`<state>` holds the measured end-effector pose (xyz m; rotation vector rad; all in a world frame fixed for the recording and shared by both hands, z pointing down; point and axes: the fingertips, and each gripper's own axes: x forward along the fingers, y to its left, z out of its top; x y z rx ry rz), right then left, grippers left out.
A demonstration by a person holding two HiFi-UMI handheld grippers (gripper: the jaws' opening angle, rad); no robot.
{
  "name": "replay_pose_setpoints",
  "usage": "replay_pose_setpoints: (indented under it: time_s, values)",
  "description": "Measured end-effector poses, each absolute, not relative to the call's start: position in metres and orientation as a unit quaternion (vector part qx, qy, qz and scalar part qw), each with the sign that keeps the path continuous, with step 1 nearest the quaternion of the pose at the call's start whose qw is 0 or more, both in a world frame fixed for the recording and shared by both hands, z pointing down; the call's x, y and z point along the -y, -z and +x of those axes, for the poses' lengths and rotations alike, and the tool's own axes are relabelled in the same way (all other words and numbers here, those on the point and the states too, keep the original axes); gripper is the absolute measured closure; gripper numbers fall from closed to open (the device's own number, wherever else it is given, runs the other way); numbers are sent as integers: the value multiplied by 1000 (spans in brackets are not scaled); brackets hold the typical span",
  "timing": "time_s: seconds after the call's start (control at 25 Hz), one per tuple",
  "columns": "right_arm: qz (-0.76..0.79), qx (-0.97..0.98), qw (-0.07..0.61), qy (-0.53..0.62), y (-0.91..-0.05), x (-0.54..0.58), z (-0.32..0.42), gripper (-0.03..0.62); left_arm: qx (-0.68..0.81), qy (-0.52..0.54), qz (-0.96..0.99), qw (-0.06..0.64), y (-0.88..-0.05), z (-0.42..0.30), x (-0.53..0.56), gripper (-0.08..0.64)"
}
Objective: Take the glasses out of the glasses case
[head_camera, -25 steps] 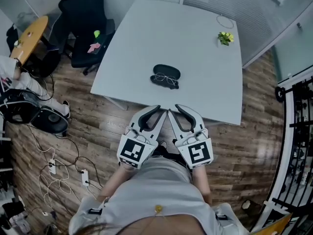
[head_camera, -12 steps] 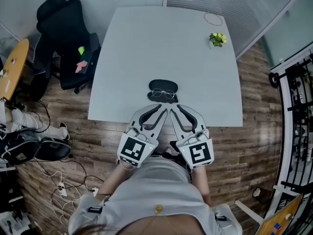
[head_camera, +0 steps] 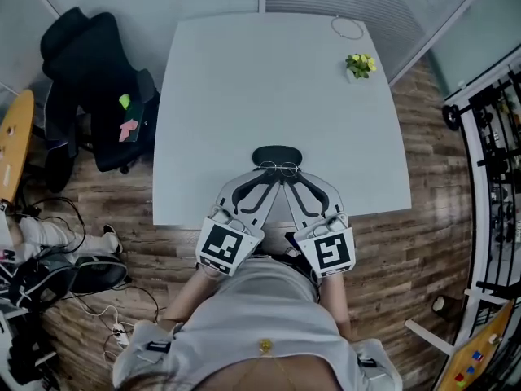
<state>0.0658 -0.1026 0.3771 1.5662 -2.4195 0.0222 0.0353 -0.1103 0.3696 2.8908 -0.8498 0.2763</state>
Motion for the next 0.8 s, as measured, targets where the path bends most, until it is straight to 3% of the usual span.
replay_pose_setpoints:
  time_s: [0.8]
  values:
    - [566,800,200,-16,-409,110,61,505,230,-99,966,65,-385,20,121,471]
